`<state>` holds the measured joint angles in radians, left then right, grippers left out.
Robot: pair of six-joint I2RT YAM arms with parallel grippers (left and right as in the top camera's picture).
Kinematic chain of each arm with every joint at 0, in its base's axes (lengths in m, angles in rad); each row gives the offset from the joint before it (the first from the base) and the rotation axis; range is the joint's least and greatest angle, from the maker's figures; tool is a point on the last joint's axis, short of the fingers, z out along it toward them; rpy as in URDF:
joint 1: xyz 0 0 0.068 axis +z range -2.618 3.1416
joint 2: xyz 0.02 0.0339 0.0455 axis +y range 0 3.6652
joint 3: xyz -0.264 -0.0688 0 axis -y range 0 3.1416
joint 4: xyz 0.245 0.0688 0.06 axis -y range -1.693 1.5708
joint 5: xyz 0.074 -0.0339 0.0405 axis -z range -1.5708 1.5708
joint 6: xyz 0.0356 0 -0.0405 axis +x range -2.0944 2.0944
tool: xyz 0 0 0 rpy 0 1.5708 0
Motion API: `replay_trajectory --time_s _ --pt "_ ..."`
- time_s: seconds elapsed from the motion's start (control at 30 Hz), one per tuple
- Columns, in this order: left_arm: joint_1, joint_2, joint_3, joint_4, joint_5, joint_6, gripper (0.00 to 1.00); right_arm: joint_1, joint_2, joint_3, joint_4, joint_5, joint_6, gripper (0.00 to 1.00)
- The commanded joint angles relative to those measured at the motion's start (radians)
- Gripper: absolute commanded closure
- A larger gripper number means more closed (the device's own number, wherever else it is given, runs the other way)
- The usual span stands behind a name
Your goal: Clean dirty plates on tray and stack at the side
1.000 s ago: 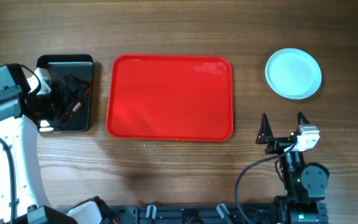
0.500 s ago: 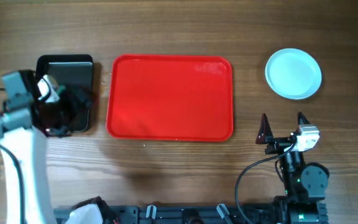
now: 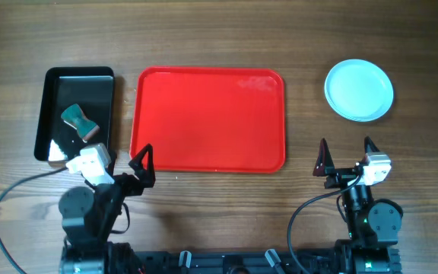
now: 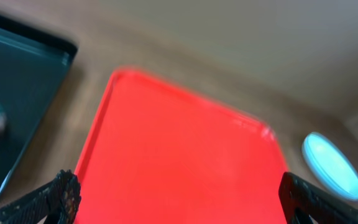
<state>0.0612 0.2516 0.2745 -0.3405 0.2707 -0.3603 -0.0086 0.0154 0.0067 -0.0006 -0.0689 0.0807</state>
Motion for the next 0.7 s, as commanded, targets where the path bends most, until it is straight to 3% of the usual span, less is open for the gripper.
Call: replay_trajectory --time_s 0.0,0.07,0.2,0.3,0.37,0.43,0.47,0.67 --pt "-0.033 -0.127 -0.119 0.134 -0.012 0.005 0.00 -0.006 -0.008 -0.001 0.002 0.016 -0.010 0.00" --pt "-0.039 -0.193 -0.177 0.209 -0.046 0.004 0.00 -0.006 -0.008 -0.001 0.002 0.016 -0.010 0.00" --pt "-0.040 -0.249 -0.269 0.269 -0.220 -0.187 0.00 -0.006 -0.008 -0.001 0.002 0.016 -0.010 0.00" --pt "-0.045 -0.249 -0.269 0.302 -0.281 -0.187 0.00 -0.006 -0.008 -0.001 0.002 0.016 -0.010 0.00" --pt "-0.045 -0.249 -0.269 0.271 -0.263 -0.113 0.00 -0.006 -0.008 -0.001 0.002 0.016 -0.010 0.00" --pt "-0.047 -0.249 -0.269 0.271 -0.150 0.106 0.00 -0.006 -0.008 -0.001 0.002 0.016 -0.010 0.00" --pt "-0.047 -0.249 -0.269 0.273 -0.137 0.161 0.00 -0.006 -0.008 -0.001 0.002 0.016 -0.010 0.00" --pt "-0.047 -0.248 -0.269 0.274 -0.141 0.174 0.00 -0.006 -0.008 -0.001 0.002 0.016 -0.010 0.00"
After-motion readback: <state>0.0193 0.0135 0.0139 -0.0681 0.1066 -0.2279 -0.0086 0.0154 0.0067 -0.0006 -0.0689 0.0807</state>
